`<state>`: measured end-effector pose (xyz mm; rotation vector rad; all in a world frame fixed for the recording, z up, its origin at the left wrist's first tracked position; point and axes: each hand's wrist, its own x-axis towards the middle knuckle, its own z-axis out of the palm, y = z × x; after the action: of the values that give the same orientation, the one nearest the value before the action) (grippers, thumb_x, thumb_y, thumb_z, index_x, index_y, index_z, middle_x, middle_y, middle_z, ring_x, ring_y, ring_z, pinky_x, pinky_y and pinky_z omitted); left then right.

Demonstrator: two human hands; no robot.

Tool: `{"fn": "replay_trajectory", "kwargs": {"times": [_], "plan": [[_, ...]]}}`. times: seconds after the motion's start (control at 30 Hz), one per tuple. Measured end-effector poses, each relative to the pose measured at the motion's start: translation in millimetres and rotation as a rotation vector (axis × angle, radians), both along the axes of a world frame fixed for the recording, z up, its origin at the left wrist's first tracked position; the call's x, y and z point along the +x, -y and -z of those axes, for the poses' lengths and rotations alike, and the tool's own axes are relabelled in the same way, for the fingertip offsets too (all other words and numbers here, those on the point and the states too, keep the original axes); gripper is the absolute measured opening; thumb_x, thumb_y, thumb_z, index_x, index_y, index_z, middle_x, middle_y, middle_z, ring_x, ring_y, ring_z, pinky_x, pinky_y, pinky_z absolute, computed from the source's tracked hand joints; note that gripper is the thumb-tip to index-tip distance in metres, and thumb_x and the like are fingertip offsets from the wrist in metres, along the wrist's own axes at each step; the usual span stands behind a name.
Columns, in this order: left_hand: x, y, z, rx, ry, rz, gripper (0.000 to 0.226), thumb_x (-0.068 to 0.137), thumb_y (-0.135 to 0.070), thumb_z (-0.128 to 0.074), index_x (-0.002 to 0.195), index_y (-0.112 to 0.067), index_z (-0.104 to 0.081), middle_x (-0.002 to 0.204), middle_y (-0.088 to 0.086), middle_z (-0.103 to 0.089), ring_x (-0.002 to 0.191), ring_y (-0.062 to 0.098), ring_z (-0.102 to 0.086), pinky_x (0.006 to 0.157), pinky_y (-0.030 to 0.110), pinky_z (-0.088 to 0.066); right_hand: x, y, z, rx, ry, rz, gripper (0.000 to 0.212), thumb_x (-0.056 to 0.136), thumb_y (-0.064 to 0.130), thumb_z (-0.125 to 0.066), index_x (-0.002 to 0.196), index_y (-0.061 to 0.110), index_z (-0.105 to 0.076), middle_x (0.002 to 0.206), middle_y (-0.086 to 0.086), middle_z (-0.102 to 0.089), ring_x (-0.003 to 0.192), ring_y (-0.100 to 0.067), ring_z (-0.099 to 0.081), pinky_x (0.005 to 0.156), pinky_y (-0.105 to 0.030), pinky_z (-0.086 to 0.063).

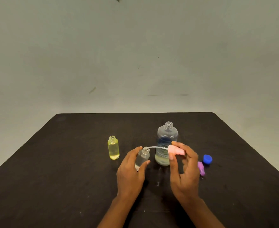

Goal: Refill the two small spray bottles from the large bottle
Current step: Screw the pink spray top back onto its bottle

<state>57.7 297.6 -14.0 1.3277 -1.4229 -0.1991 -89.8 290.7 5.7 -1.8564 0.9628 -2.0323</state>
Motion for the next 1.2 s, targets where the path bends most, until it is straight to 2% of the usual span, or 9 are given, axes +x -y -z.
{"fn": "replay_trajectory", "kwargs": {"times": [0.17,0.23,0.37,0.53,0.67,0.9,1.03,1.2], "plan": [[-1.3,-2.2,-1.3,-0.006,0.063,0.068,0.047,0.078,-0.021,-0.077,0.121,-0.025,-0.059,0.113,-0.024,-0.056,0.108,-0.004,-0.054,0.089,0.015,-0.047,-2.5,2.1,1.9,-0.010,-0.012,0.007,0.047,0.092,0.016,-0.053,0.132,0.038,-0.043,0.126,0.000,-0.057,0.117,-0.022,-0.057,0.094,-0.038,-0.048],[-3.2,-3.1,-1.7,-0.020,0.076,0.109,0.048,0.078,-0.021,-0.077,0.122,-0.024,-0.059,0.114,-0.026,-0.055,0.109,-0.007,-0.053,0.089,0.011,-0.045,-2.4,2.2,2.1,-0.001,-0.062,0.009,0.049,0.092,0.013,-0.054,0.133,0.038,-0.043,0.124,0.000,-0.057,0.116,-0.022,-0.057,0.095,-0.035,-0.046],[-5.8,-3.8,-0.9,-0.040,0.061,0.168,0.044,0.079,-0.026,-0.074,0.121,-0.023,-0.060,0.115,-0.020,-0.061,0.106,-0.006,-0.056,0.088,0.018,-0.049,1.2,0.3,1.3,-0.008,-0.175,-0.025,0.040,0.092,0.017,-0.053,0.132,0.025,-0.049,0.117,0.008,-0.059,0.109,-0.016,-0.058,0.094,-0.022,-0.043],[-8.3,-5.0,-2.1,-0.054,0.084,0.216,0.043,0.082,-0.037,-0.067,0.122,-0.021,-0.059,0.115,-0.018,-0.062,0.106,-0.004,-0.057,0.087,0.022,-0.051,2.3,-1.4,4.1,0.066,-0.224,-0.102,0.033,0.093,0.017,-0.050,0.126,0.012,-0.055,0.118,0.005,-0.058,0.112,-0.018,-0.057,0.093,-0.028,-0.047],[-9.5,-6.5,-3.4,-0.063,0.091,0.237,0.044,0.083,-0.043,-0.060,0.122,-0.022,-0.059,0.116,-0.017,-0.062,0.106,-0.005,-0.057,0.086,0.023,-0.052,3.9,-1.8,1.9,0.096,-0.216,-0.139,0.037,0.094,0.019,-0.047,0.131,0.018,-0.049,0.117,0.011,-0.056,0.111,-0.014,-0.057,0.093,-0.021,-0.044],[-11.3,-8.9,-8.1,-0.102,0.108,0.276,0.042,0.083,-0.029,-0.063,0.123,-0.033,-0.052,0.116,-0.021,-0.060,0.105,-0.004,-0.058,0.084,0.021,-0.051,3.0,-1.9,4.0,0.116,-0.211,-0.182,0.043,0.094,0.015,-0.049,0.137,0.017,-0.047,0.124,0.006,-0.059,0.116,-0.014,-0.057,0.097,-0.022,-0.044],[-12.5,-9.2,-6.8,-0.114,0.097,0.292,0.041,0.084,-0.027,-0.063,0.123,-0.029,-0.053,0.117,-0.017,-0.061,0.105,-0.001,-0.059,0.084,0.023,-0.052,3.5,-1.6,6.8,0.136,-0.155,-0.148,0.041,0.092,0.021,-0.054,0.132,0.018,-0.051,0.119,0.005,-0.062,0.112,-0.013,-0.060,0.093,-0.023,-0.047],[-12.4,-8.7,-3.7,-0.087,0.109,0.316,0.039,0.083,-0.024,-0.062,0.121,-0.025,-0.055,0.115,-0.013,-0.063,0.105,0.001,-0.060,0.084,0.027,-0.053,5.7,-4.3,2.9,0.219,-0.083,-0.106,0.041,0.082,0.036,-0.066,0.120,0.033,-0.052,0.105,0.013,-0.060,0.100,-0.009,-0.061,0.083,-0.013,-0.045]]}}
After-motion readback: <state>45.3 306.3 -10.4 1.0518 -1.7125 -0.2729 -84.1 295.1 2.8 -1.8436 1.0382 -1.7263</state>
